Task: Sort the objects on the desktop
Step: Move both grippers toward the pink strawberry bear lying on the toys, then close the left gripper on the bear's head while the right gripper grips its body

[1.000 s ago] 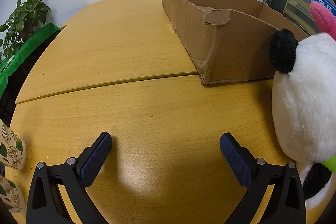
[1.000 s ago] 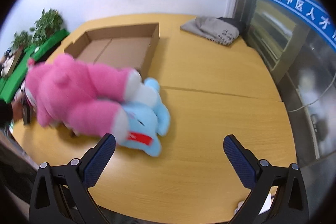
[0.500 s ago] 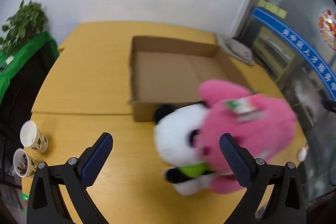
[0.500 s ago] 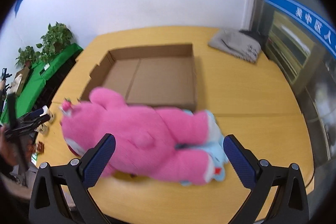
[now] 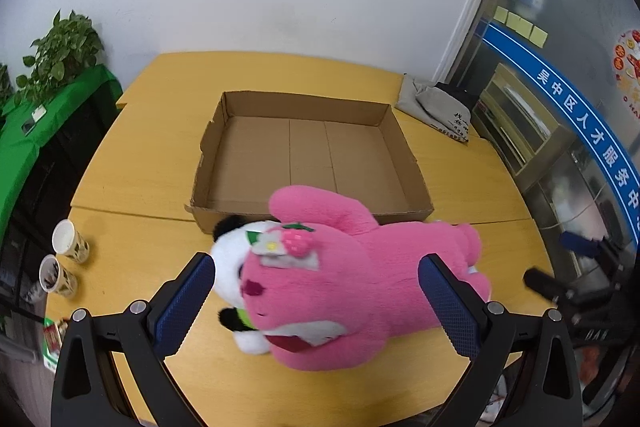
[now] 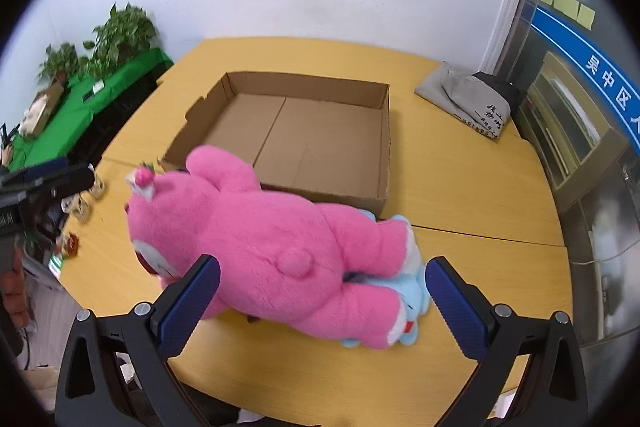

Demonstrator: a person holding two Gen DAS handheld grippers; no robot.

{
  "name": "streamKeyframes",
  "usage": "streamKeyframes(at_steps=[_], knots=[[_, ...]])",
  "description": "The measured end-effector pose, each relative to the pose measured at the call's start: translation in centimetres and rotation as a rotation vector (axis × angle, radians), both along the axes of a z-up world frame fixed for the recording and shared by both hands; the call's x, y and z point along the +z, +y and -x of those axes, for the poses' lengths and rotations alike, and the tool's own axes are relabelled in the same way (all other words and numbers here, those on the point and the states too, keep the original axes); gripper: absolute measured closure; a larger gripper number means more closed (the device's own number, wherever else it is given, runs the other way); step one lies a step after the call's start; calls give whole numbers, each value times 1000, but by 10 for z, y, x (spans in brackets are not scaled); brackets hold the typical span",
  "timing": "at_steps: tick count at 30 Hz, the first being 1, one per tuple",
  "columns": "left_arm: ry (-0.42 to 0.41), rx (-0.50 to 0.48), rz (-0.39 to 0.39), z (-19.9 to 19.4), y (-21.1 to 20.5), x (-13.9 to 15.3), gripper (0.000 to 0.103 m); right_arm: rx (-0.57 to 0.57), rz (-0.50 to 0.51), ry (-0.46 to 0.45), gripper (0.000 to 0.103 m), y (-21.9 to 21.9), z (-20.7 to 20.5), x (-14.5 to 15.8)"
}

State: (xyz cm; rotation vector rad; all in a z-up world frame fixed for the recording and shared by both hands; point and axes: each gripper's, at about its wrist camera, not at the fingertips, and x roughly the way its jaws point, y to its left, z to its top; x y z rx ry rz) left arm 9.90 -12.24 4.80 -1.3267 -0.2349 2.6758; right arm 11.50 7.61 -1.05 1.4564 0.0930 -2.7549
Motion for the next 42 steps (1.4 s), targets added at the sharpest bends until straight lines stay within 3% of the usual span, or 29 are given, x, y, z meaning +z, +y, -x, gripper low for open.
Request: streamKeyframes(at_steps=[7, 16, 27, 42], knots=[[-40, 38, 55, -10, 44, 3, 0, 90, 3, -5, 0, 6, -13, -7], [-70, 63, 121, -22, 56, 0, 0, 116, 32, 2, 0, 7, -18, -8], [-70, -15, 94, 4, 32, -9, 0, 71, -12, -15, 0, -19, -7, -5], [-164, -129, -6, 37, -14, -57, 0, -8, -39, -109, 0, -61, 7, -18]])
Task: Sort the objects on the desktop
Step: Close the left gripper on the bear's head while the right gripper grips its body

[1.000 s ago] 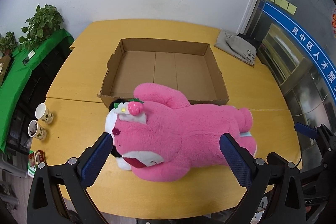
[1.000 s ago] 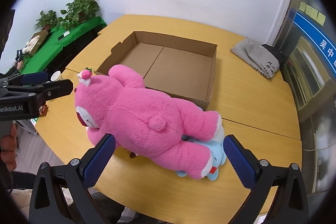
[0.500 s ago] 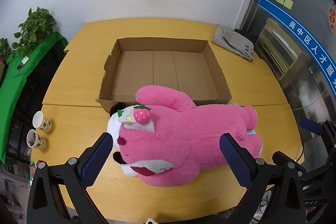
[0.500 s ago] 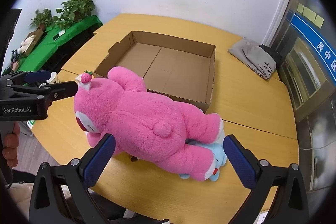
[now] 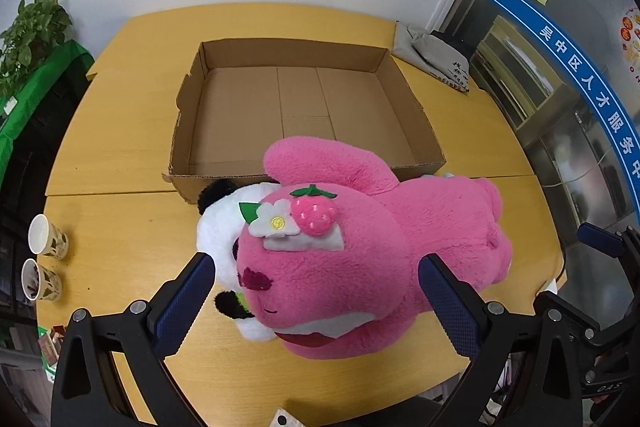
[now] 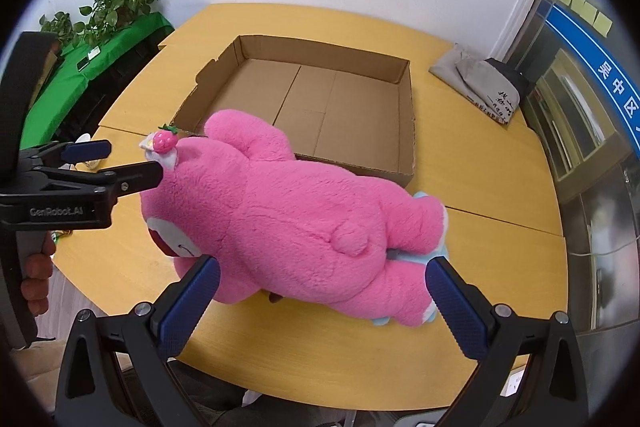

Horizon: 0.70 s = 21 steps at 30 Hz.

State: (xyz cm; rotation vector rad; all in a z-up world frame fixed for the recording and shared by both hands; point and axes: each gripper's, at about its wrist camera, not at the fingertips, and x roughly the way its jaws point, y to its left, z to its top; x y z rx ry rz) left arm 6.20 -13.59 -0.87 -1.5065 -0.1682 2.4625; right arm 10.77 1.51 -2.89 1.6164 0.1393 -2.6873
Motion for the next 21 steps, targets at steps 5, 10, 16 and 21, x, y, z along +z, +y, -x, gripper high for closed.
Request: streamKeyframes(at_steps=[5, 10, 16, 21], knots=[[-20, -20, -21, 6, -2, -7, 0, 27, 47, 23, 0, 10, -3, -3], [-28, -9, -10, 10, -1, -8, 0, 80, 60, 63, 0, 33, -3, -7], [-60, 12, -10, 17, 4, -16, 0, 241, 35, 60, 0, 60, 1, -29], [-107, 29, 0, 30, 10, -36, 0, 409, 18, 2, 0, 73, 13, -67]])
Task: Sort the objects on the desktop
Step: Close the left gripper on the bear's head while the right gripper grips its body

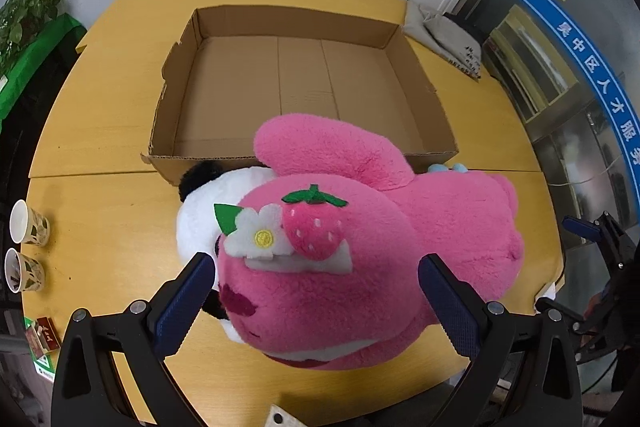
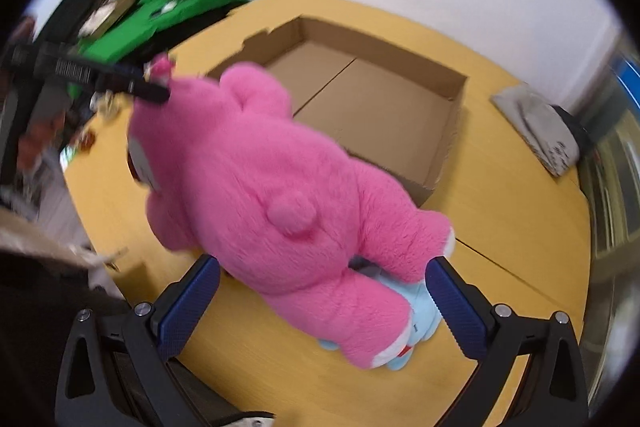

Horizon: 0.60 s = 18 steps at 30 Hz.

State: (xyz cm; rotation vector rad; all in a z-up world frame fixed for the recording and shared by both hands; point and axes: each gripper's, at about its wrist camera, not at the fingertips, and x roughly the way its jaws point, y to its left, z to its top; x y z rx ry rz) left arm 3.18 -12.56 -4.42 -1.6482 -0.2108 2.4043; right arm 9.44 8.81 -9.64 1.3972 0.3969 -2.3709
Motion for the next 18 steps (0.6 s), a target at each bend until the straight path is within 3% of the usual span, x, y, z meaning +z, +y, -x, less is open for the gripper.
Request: streamKeyframes(at_steps=[4, 7, 8, 10, 14, 18], knots=[[-35, 17, -9, 13, -4, -18, 0, 104, -1, -66, 3, -2, 17, -38], [-60, 6, -25, 20, -3, -32, 0, 164, 31, -146, 19, -7, 24, -66], [-66, 3, -31, 22, -2, -36, 0, 183, 43, -169, 29, -9, 25, -73], [-69, 9, -34, 23, -1, -38, 1, 186, 65, -197, 29, -10, 27, -83], [-63, -1, -37, 22, 0, -39, 11, 150, 118, -224, 38, -2, 35, -81], [-56, -18, -37, 22, -1, -32, 26, 123, 157, -193, 50, 2, 36, -67]])
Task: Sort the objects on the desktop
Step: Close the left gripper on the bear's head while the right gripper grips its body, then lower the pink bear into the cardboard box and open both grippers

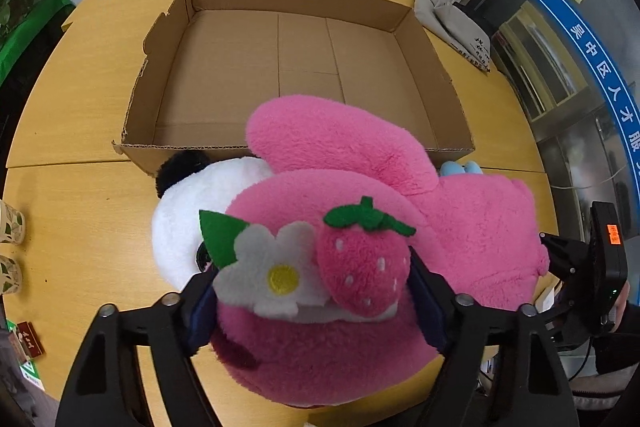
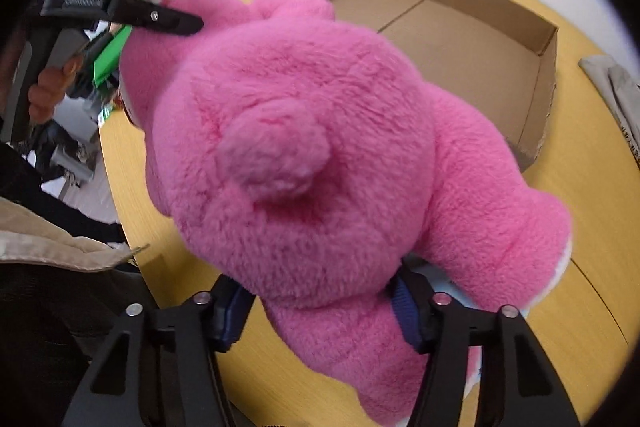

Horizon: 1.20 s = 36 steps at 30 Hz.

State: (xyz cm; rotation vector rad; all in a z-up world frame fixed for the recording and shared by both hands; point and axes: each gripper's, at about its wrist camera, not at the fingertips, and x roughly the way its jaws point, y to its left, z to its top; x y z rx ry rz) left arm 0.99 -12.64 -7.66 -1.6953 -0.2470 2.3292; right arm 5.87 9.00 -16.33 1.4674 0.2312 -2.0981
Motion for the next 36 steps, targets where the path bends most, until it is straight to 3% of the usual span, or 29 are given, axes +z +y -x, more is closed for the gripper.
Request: streamKeyframes(at_steps=[2, 7, 9, 14, 18, 25, 32, 36], knots=[[12, -10, -5, -1, -1, 10, 34, -16, 13, 43, 56, 1, -2, 16], [89, -1, -86, 14, -27, 70, 36, -80, 78, 182, 58, 1, 6, 80], [158, -8, -95, 32, -40, 100, 36, -84, 88, 232, 58, -4, 26, 103], [273, -21, -92, 108, -72, 131, 36, -55, 62, 360, 57, -19, 110, 134], [268, -10, -93, 181, -96, 111, 36, -30, 49, 365, 57, -28, 186, 119], [173, 15, -74, 287, -113, 23, 36, -32, 49, 235, 57, -32, 292, 34], [65, 34, -29, 339, -120, -70, 34, -31, 36, 101, 57, -33, 333, -50], [64, 47, -6, 344, -125, -87, 28, -26, 40, 87, 52, -37, 339, -72]])
